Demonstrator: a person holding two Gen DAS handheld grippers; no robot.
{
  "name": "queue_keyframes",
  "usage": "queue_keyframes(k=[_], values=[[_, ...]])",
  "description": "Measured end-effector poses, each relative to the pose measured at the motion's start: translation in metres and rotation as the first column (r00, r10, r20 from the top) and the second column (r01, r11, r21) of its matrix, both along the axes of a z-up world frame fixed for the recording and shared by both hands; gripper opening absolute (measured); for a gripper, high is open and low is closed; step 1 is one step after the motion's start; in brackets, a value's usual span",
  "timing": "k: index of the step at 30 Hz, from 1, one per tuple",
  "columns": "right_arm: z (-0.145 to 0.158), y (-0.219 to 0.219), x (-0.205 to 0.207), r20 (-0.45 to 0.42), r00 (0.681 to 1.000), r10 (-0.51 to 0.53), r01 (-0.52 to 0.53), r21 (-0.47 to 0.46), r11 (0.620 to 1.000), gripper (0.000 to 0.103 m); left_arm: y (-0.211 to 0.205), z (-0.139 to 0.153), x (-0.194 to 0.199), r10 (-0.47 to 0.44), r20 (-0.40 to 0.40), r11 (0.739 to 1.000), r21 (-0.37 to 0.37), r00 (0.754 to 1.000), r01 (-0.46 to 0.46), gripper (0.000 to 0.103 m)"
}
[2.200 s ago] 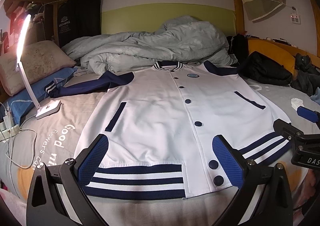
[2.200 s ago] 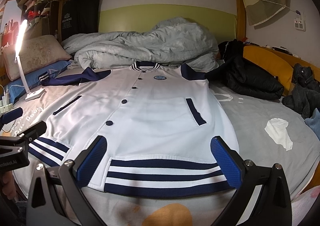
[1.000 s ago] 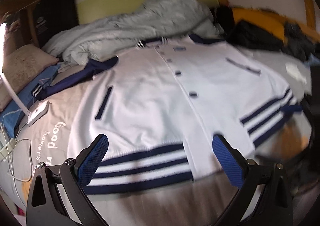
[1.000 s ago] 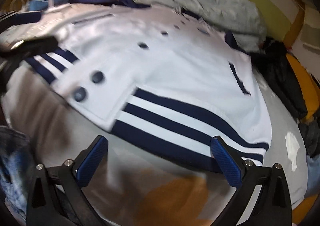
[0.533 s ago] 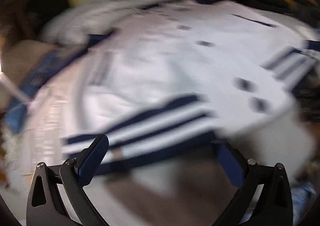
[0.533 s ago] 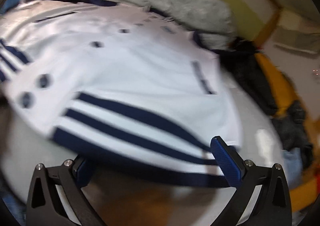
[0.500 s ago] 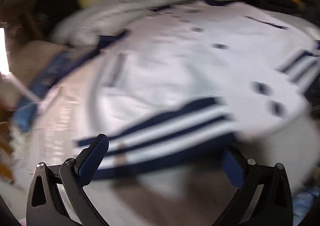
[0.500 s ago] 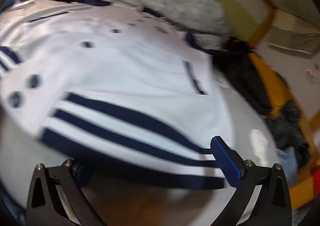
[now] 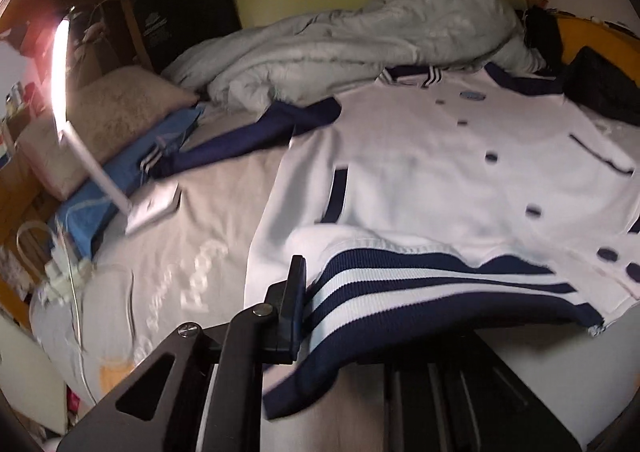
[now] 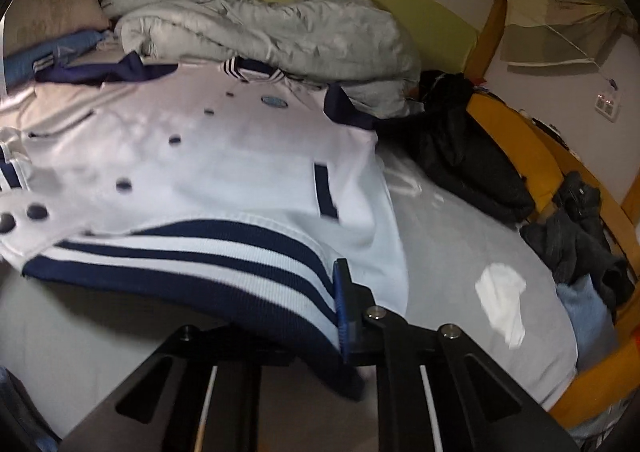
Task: Fold large clothes
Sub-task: 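Lift the hem with both grippers and fold it up toward the collar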
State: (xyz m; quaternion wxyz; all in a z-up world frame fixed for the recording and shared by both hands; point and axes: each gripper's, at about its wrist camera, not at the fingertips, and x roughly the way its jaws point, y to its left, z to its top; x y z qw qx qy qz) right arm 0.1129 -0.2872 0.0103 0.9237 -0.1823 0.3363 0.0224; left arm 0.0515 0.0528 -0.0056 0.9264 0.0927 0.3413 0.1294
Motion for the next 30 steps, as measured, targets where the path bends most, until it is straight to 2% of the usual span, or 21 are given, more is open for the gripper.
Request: queue_keyframes(k=[3, 6, 11, 14, 17, 18, 19, 20, 21, 22, 23, 26, 30], values=[[0.014, -0.004, 0.032, -0.037, 0.999, 0.004, -0.003, 0.043, 0.999, 0.013, 0.001, 0.016, 0.038, -0.035, -0.047, 0.999, 0.013, 0.998, 0.036, 0.017], [0.012, -0.002, 0.072, -0.069, 0.998, 0.013, -0.012, 0.021, 1.000, 0.013, 0.006, 0.017, 0.074, -0.038, -0.104, 0.999, 0.004, 0.994, 0.039, 0.017], [-0.014, 0.002, 0.121, -0.155, 0.988, 0.021, -0.017, 0.022, 1.000, 0.013, 0.018, -0.017, 0.126, -0.038, -0.214, 0.998, -0.051, 0.976, 0.027, 0.018], [-0.030, 0.008, 0.140, -0.175, 0.984, 0.017, -0.016, 0.006, 1.000, 0.015, 0.017, -0.038, 0.139, -0.041, -0.228, 0.999, -0.042, 0.973, 0.032, 0.020], [-0.037, 0.009, 0.147, -0.176, 0.984, 0.006, -0.002, 0.021, 1.000, 0.022, 0.017, -0.048, 0.149, -0.041, -0.244, 0.998, -0.066, 0.969, 0.026, 0.020], [-0.037, 0.008, 0.149, -0.165, 0.986, -0.001, 0.003, 0.013, 1.000, 0.034, 0.018, -0.048, 0.149, -0.042, -0.240, 0.997, -0.071, 0.970, 0.026, 0.024], [-0.036, 0.005, 0.150, -0.148, 0.989, -0.014, 0.015, 0.001, 1.000, 0.051, 0.018, -0.046, 0.148, -0.040, -0.231, 0.997, -0.068, 0.972, 0.024, 0.028], [-0.033, 0.002, 0.149, -0.128, 0.991, -0.023, 0.023, 0.004, 1.000, 0.063, 0.020, -0.043, 0.145, -0.041, -0.216, 0.997, -0.067, 0.976, 0.027, 0.041], [-0.027, -0.005, 0.146, -0.097, 0.995, -0.017, 0.022, 0.043, 0.999, 0.089, 0.022, -0.039, 0.142, -0.048, -0.193, 0.997, -0.072, 0.980, 0.035, 0.068], [-0.021, -0.011, 0.144, -0.075, 0.997, -0.014, 0.020, 0.078, 0.997, 0.103, 0.025, -0.031, 0.135, -0.063, -0.156, 0.995, -0.086, 0.986, 0.050, 0.084], [-0.014, -0.017, 0.140, -0.048, 0.999, -0.019, 0.025, 0.117, 0.993, 0.103, 0.028, -0.023, 0.129, -0.065, -0.114, 0.994, -0.095, 0.991, 0.054, 0.103], [0.006, -0.032, 0.129, -0.001, 1.000, -0.027, 0.027, 0.216, 0.976, 0.103, 0.034, 0.006, 0.109, -0.078, -0.003, 0.989, -0.127, 0.997, 0.077, 0.103], [0.025, -0.040, 0.107, 0.083, 0.996, -0.033, 0.012, 0.243, 0.970, 0.103, 0.036, 0.032, 0.083, -0.121, 0.091, 0.973, -0.186, 0.989, 0.136, 0.103]])
